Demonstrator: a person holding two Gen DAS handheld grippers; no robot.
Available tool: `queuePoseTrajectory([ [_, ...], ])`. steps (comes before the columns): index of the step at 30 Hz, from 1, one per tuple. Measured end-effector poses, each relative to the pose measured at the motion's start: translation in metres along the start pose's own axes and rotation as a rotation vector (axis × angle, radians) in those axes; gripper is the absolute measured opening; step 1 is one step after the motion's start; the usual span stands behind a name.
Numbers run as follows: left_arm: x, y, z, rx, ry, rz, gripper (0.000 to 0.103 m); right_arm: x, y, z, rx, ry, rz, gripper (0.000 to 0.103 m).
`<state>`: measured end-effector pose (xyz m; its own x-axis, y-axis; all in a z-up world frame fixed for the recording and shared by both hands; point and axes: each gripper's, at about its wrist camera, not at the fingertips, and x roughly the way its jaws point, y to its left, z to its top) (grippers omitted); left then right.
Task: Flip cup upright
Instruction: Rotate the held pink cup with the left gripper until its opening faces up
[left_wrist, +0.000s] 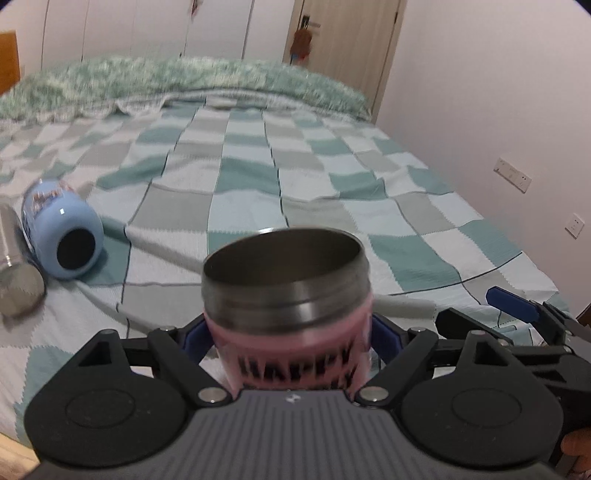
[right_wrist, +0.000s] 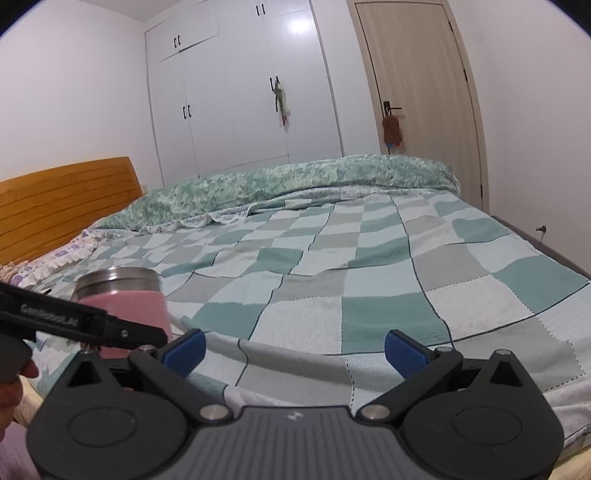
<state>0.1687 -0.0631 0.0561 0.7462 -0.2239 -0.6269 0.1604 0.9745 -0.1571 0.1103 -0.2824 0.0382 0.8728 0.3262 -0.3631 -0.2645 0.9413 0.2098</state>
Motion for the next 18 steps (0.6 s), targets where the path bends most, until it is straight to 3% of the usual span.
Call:
queuePoseTrajectory([
  [9,-0.009,-0.016,0.027,0.083,-0.155,0.030,0.085,-0.002,-0.005,-0.002,0.021,-0.040,-0.026,0.103],
  [14,0.009,-0.033,0.041,0.124,-0.180,0.017,0.086,-0.002,-0.012,-0.003,0.022,-0.055,-0.065,0.103],
  [18,0.037,-0.043,0.035,0.153,-0.153,0.049,0.086,0.000,-0.021,-0.007,0.028,-0.042,-0.086,0.103],
])
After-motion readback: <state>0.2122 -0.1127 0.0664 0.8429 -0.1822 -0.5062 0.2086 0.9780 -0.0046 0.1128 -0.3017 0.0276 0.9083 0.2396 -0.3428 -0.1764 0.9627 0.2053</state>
